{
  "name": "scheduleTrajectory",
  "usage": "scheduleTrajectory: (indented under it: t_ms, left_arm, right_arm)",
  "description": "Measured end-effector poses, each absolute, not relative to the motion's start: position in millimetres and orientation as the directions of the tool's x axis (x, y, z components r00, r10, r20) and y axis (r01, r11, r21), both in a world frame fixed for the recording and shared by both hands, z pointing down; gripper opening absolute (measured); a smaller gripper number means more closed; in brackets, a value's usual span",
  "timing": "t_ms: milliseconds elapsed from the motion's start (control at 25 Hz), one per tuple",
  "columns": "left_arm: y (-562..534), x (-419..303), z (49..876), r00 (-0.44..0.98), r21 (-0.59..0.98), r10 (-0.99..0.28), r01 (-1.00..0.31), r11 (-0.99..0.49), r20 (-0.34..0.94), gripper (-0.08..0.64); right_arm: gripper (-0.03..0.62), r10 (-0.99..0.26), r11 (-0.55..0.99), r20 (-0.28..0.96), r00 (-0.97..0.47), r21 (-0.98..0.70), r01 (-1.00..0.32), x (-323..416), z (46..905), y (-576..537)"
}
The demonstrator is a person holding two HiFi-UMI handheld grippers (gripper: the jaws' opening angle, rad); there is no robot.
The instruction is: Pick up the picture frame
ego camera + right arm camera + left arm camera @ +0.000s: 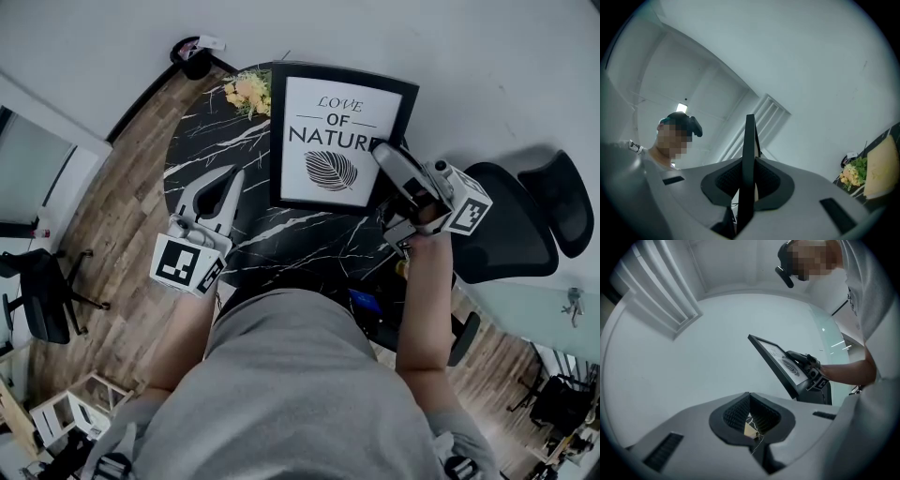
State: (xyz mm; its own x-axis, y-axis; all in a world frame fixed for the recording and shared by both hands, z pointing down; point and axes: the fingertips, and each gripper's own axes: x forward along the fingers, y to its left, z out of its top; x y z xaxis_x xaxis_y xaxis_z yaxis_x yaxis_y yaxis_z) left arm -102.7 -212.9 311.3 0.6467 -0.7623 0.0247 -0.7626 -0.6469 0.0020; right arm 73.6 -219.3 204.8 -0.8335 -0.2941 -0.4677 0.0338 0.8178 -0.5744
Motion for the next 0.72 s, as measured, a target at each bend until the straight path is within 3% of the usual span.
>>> scheduleTrajectory:
  t_ms: [720]
  left_arm:
    - [-214.1, -98.0, 313.1, 0.651, 0.009, -0.758, -0.759, -0.652, 0.032, 0.006]
  right_arm:
    - [0.067, -0.297, 0.82, -0.463, -0.835, -0.572, 0.025, 73.8, 207.5, -216.7]
